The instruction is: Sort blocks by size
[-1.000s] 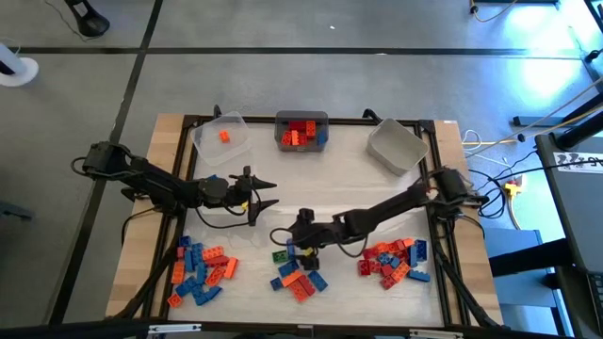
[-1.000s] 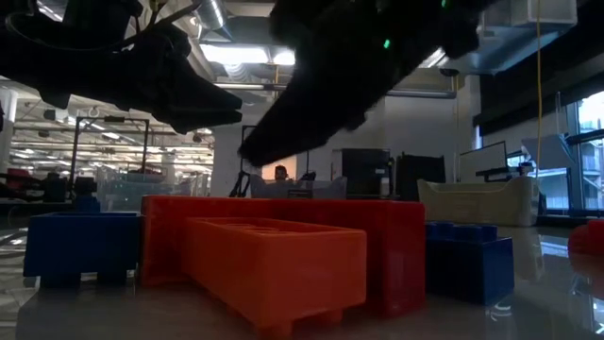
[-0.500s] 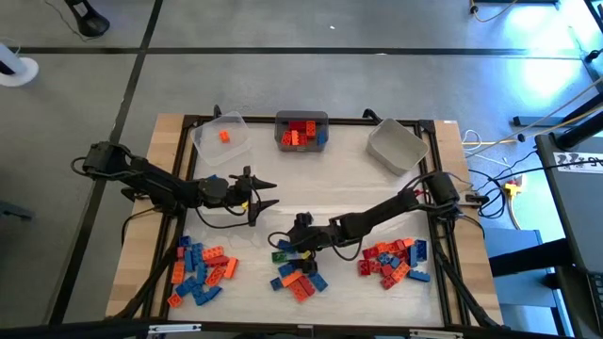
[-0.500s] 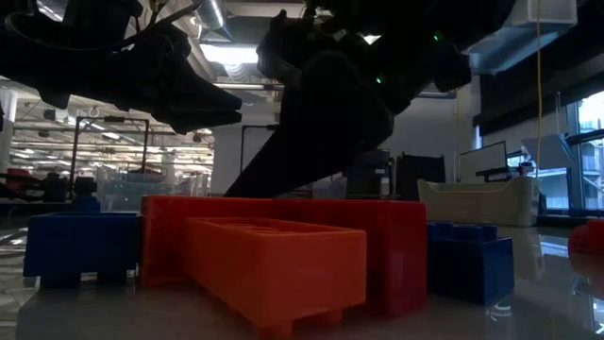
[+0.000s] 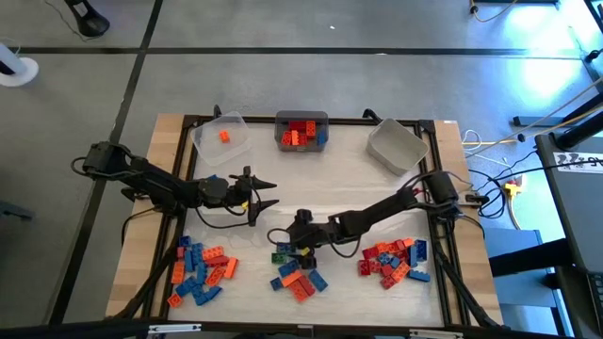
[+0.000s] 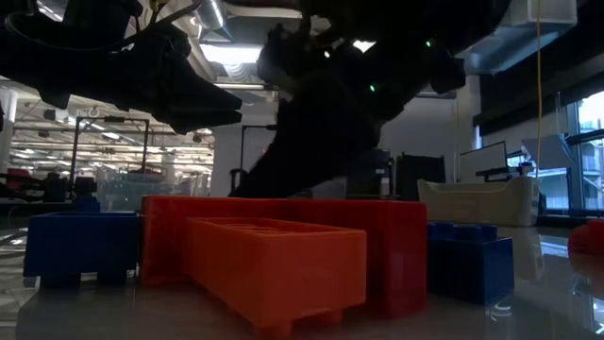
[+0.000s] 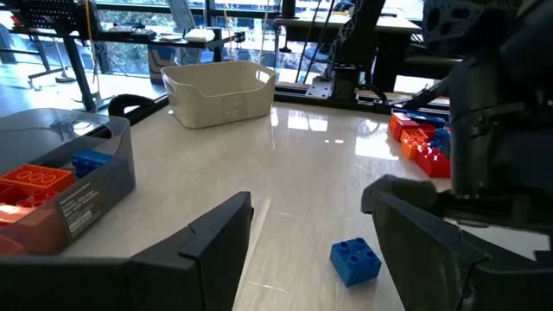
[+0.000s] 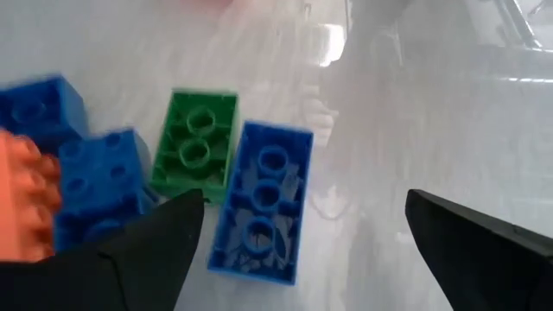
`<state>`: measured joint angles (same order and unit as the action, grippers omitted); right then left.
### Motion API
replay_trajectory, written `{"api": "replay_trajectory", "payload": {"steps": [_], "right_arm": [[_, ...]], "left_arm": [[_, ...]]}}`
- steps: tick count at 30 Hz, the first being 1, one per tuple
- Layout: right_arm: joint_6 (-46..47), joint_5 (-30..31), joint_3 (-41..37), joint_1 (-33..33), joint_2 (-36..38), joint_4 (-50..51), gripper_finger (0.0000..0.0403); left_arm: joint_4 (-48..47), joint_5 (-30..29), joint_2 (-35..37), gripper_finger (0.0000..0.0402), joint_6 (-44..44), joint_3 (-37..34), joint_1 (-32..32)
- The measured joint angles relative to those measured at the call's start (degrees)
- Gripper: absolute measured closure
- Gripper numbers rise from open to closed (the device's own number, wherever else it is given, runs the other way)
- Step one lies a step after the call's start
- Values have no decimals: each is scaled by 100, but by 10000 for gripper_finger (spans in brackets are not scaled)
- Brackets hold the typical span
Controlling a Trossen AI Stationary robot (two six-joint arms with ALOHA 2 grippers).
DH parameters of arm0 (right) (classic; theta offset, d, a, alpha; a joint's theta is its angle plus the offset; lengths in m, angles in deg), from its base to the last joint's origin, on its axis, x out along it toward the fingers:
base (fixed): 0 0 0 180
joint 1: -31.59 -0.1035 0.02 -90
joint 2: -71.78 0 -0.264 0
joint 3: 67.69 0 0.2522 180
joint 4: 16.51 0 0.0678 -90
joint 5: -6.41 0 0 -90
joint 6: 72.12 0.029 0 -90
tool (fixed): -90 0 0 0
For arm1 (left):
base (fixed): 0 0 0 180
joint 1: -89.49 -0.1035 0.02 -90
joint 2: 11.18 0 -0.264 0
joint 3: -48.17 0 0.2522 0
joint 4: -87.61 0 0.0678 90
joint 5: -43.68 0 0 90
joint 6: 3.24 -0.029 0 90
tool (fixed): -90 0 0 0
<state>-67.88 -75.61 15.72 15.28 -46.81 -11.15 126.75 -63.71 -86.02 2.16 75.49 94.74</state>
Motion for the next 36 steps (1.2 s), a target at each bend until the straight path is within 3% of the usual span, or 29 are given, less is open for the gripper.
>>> {"api": "replay_trajectory", "payload": {"steps": [12,28,36], "right_arm": [[130,27,2,146,-223,-62,19],[-26,24,7,144,-218,14,256],[-305,270,2,144,207,202,264]], "left_arm": [[-2,0,-1,173,0,0,0],[-1,1,-1,173,11,0,-7],[-7,2,1,173,2,0,-7]]}}
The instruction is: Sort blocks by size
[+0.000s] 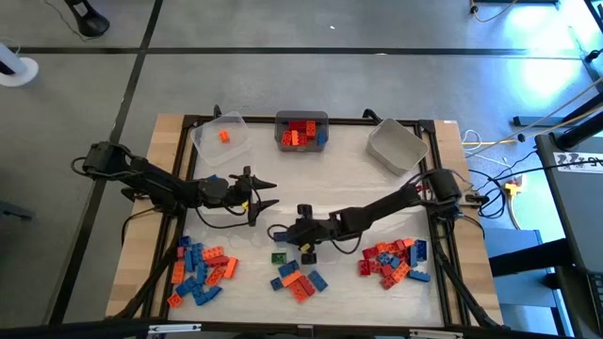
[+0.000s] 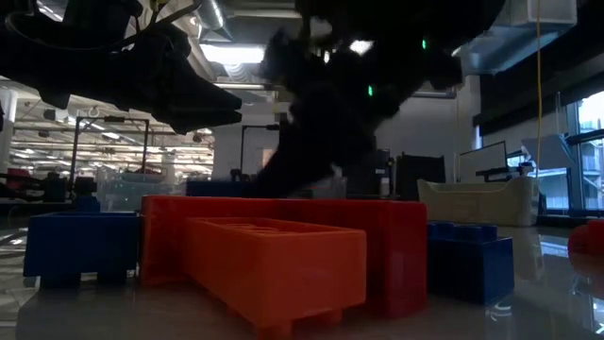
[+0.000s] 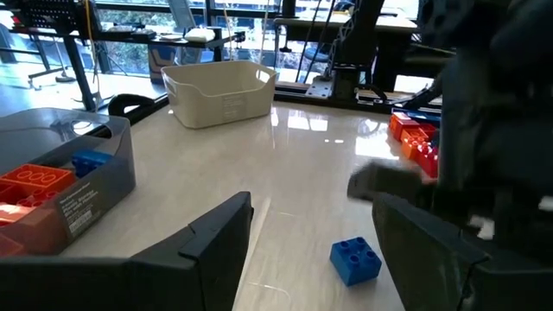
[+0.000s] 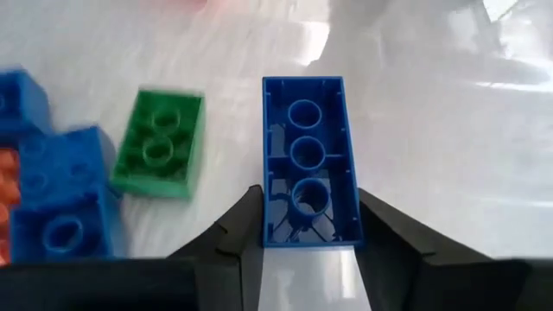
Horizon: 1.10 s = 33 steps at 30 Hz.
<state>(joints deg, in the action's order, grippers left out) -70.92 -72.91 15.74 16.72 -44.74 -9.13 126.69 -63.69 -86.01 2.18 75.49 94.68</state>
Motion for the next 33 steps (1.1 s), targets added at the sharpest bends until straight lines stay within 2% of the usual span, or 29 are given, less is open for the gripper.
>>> {"api": "replay_trajectory", "payload": {"steps": [9,17,23,33], "right_arm": [[-303,880,0,192,979,1056,263],[-646,1229,2,1045,1715,1883,262],[-925,1017,2,2021,1798,1749,261],[-918,-9,0,3513,1764,1317,259]], "left_arm": [[-4,-2,-2,173,6,0,0],[-2,-2,-1,173,15,0,0],[0,-2,-2,173,15,0,0],[-2,-2,0,173,-9,0,0]]}}
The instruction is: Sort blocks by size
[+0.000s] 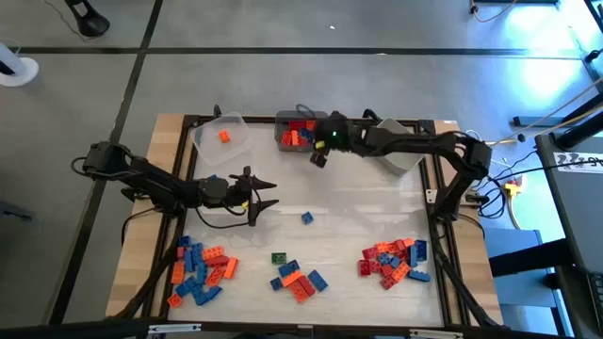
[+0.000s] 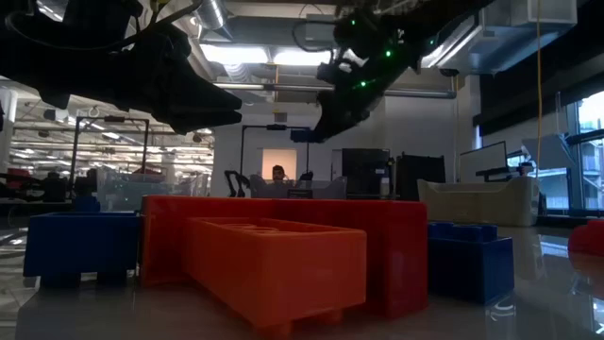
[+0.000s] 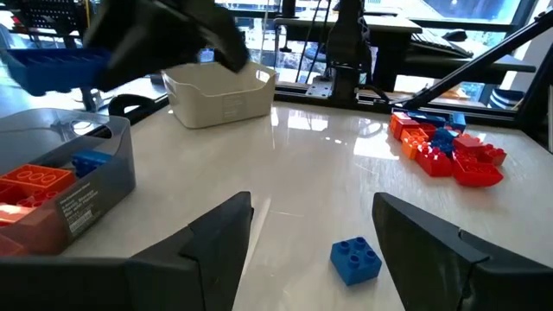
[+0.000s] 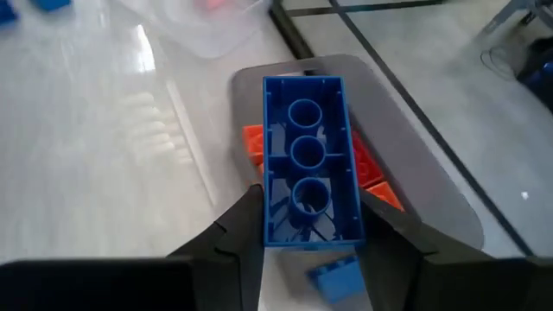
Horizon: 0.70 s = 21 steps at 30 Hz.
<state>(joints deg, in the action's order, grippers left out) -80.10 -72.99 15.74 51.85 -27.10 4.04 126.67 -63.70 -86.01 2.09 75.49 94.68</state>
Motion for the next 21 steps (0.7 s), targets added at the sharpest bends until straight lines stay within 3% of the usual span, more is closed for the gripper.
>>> {"api": "replay_trajectory", "payload": {"steps": [7,13,21], "right_arm": [[44,-422,4,622,-200,-481,259],[63,-420,4,965,-528,-931,257],[65,-257,4,1053,-897,-1150,210]], "left_arm": [[8,0,0,173,-17,0,0],[-7,0,-2,173,-21,2,-9],[-15,0,-2,173,-29,2,-9]]}}
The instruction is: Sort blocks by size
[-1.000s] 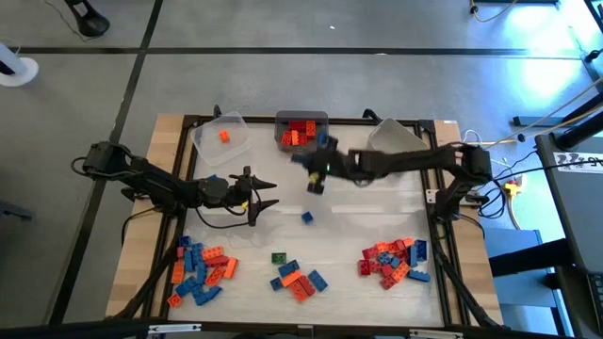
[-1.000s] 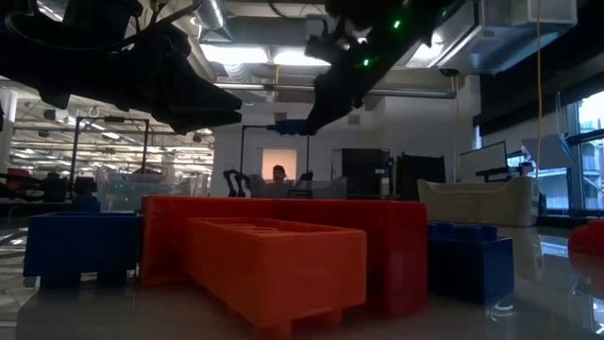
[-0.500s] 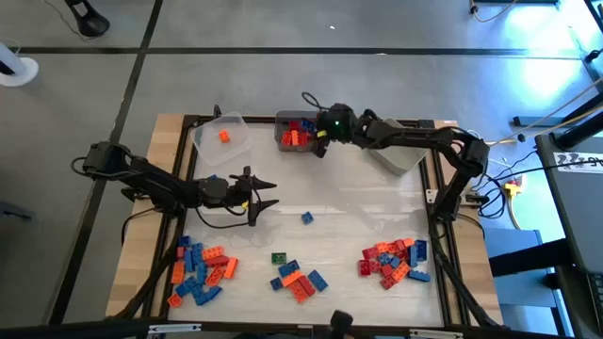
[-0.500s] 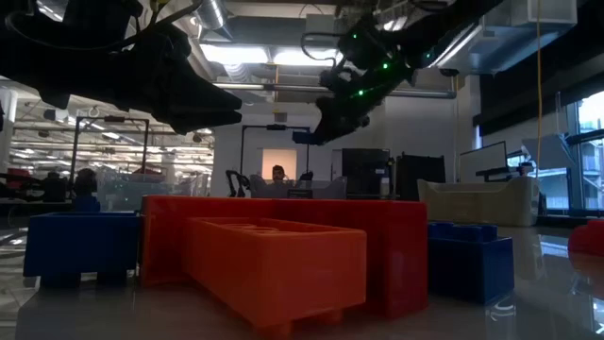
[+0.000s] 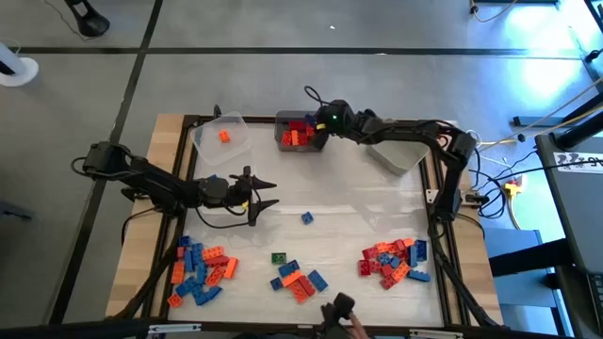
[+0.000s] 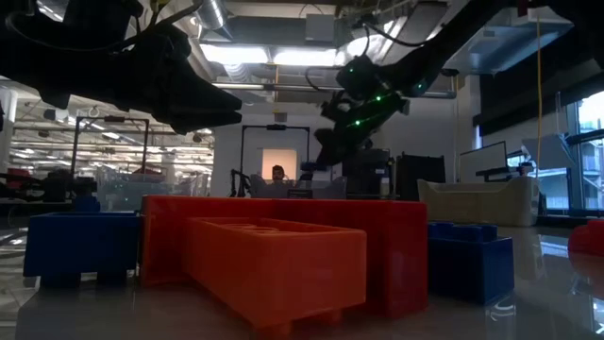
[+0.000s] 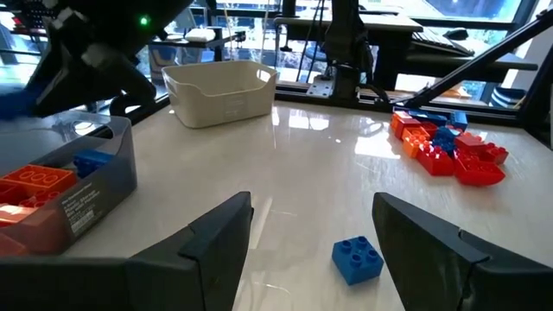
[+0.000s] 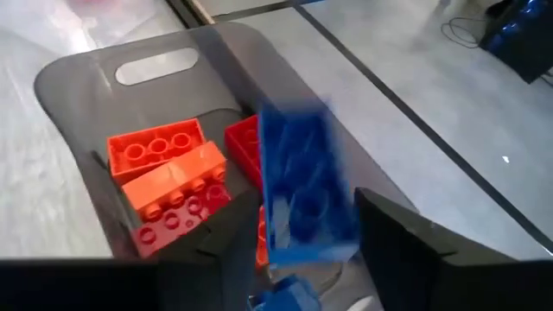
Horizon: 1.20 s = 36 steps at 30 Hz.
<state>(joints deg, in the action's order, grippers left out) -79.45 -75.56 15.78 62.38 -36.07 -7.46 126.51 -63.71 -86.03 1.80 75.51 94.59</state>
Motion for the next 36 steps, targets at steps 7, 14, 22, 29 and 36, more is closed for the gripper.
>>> {"api": "replay_trajectory", "payload": {"steps": [7,14,22,29,36], "right_arm": [[18,-35,-1,-49,27,164,139],[-73,-147,-4,-492,751,1057,115],[47,-452,0,-1710,1611,2199,122],[416,-758,2,-3088,1659,2666,123],[1078,-692,-5,-4346,1615,2727,123]], "left_arm": [[-12,0,1,173,-2,0,0],[-13,0,1,173,-9,0,0],[20,0,1,173,2,0,0],[27,0,0,173,9,0,0],[31,0,0,173,-6,0,0]]}}
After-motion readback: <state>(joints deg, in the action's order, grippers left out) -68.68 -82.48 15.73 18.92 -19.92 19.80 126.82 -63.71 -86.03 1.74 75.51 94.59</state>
